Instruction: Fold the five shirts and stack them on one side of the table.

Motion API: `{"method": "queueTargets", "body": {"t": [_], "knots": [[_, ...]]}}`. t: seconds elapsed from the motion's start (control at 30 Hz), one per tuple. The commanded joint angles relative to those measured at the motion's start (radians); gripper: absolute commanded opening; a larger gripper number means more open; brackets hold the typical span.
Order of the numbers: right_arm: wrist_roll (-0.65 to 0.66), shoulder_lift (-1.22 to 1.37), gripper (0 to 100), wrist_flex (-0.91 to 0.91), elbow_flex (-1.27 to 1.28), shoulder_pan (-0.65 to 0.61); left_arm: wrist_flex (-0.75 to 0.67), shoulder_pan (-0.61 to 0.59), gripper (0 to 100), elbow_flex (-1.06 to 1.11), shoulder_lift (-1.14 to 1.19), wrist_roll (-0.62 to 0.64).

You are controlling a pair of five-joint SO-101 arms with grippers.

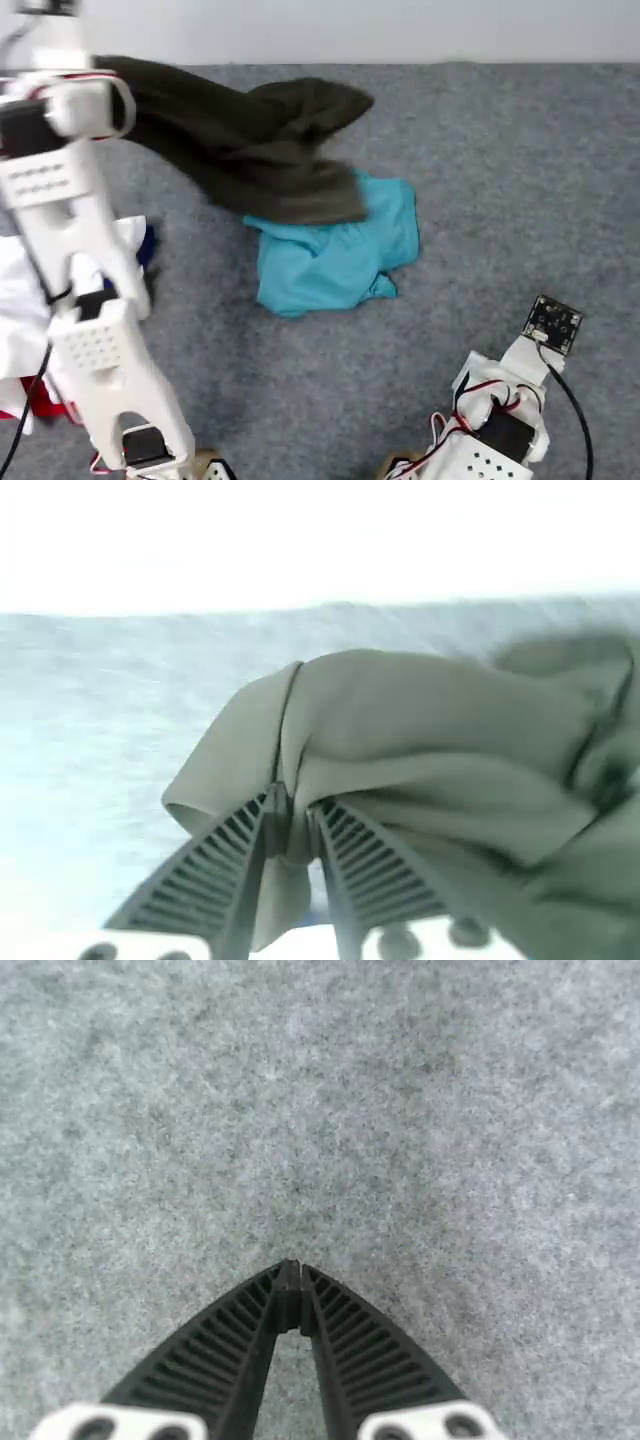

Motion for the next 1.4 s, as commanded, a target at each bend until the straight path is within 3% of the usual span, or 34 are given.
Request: {"method": "queueTargets", "body": {"t": [0.0,0.27,0.53,0.77,1.07,1.37], "knots": [[-0.006,-0.002,1.1,0.004,0.014,0.016,0.018,-0.137,1,-0.033,-0.158,0.009],[-0.006,-0.002,1.1,0.004,0.014,0.016,0.017,-0.446,2,-0.035,-0.364,0.008],[-0.006,-0.002,1.1,0.004,0.014,0.016,0.018,-0.655,2,-0.031,-0.476,0.006],[-0.006,-0.002,1.1,0.004,0.014,0.018,0.02,-0.68,3,-0.028,-0.416,-0.003],[-0.006,-0.002,1.1,0.004,0.014,0.018,0.021,-0.71,25,-0.028,-0.37,-0.163],[-0.006,-0.002,1.1,0.004,0.014,0.018,0.021,-0.661,26,0.031,-0.373,-0.193]]}}
